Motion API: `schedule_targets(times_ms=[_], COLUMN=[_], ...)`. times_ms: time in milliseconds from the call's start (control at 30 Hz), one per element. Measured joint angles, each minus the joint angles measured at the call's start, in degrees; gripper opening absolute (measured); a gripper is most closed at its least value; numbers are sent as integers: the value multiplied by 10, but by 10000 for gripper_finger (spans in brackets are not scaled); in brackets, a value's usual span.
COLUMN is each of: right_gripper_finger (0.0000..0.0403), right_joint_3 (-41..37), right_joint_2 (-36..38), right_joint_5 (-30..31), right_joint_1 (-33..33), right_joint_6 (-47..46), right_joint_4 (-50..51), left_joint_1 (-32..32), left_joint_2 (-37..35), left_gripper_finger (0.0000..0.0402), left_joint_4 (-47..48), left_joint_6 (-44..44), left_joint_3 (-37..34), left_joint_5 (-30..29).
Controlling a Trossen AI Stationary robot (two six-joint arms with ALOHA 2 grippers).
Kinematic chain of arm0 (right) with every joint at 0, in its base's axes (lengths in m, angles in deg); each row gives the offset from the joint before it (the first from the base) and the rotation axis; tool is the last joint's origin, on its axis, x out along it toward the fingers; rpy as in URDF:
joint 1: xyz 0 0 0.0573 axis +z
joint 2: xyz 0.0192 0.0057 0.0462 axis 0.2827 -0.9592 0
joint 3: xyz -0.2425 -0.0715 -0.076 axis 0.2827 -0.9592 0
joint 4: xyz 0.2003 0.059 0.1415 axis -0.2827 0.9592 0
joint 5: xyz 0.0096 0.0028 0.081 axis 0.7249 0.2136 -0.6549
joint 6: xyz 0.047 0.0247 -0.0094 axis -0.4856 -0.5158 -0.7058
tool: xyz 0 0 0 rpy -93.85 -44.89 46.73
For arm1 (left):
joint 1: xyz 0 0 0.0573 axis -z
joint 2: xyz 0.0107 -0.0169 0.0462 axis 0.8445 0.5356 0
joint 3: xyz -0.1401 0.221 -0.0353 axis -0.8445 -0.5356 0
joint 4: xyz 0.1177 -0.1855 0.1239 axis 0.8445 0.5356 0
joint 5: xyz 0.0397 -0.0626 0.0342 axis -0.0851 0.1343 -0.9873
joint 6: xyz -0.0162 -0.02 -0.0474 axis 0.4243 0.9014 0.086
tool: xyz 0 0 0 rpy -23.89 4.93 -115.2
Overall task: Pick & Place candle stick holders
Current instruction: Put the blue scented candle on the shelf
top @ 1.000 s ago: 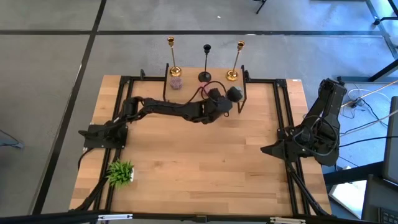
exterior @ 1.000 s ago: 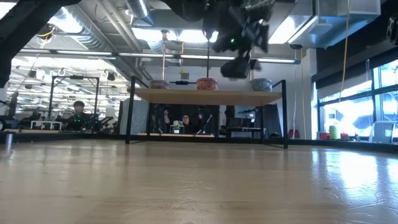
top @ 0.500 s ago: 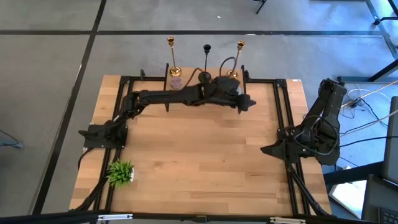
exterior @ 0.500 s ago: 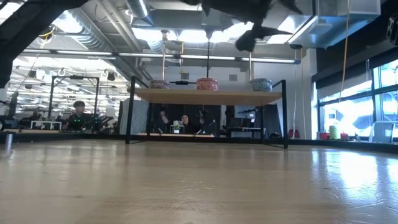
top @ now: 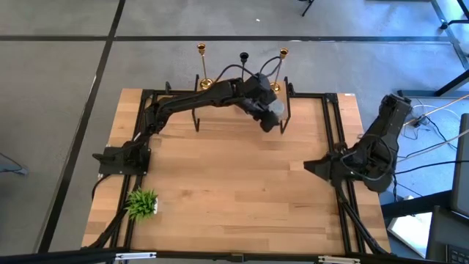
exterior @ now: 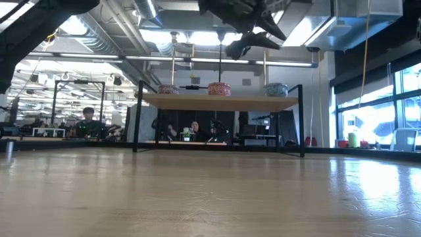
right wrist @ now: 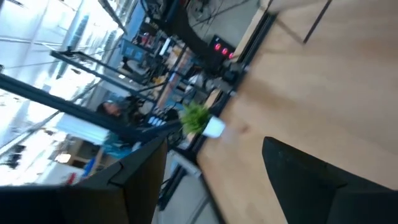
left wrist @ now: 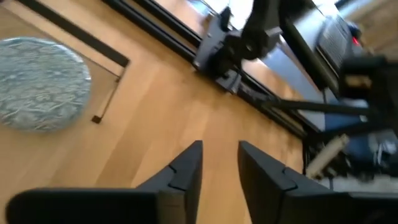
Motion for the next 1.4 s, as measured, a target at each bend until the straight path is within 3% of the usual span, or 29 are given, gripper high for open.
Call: schedule_targets(times_ms=[133, 300, 533, 667, 800, 967, 1167, 1400], right_gripper_finger=[253, 195, 69, 9, 3, 2, 1, 1], right_joint_3=[0, 0, 0, 0, 0, 35, 172, 362], right_joint_2=[1, 1, 1, 1, 1, -25, -131, -296], right_joint_5=[-39, -152, -290, -313, -316, -378, -474, -562], right_joint_1=[-68, -190, -355, -421, -490, -597, -703, -793], right_joint_6=[55, 94, 43, 47, 47, 52, 177, 342], right_joint_4=[7, 27, 112, 110, 97, 117, 194, 383], left_joint_1=[4, 11, 25, 34, 38, 43, 56, 66], left_joint_2=[-10, -38, -85, -111, -129, -132, -132, -132], left_gripper_finger=[60, 16, 2, 2, 2, 2, 1, 1], left_joint_4=[27, 82, 155, 180, 183, 187, 198, 211], left_joint_6=[-60, -138, -169, -165, -150, -144, -147, -159], left_joint_3=[0, 1, 1, 1, 1, 1, 1, 1], left_joint_5=[35, 37, -89, -130, -161, -165, -166, -169])
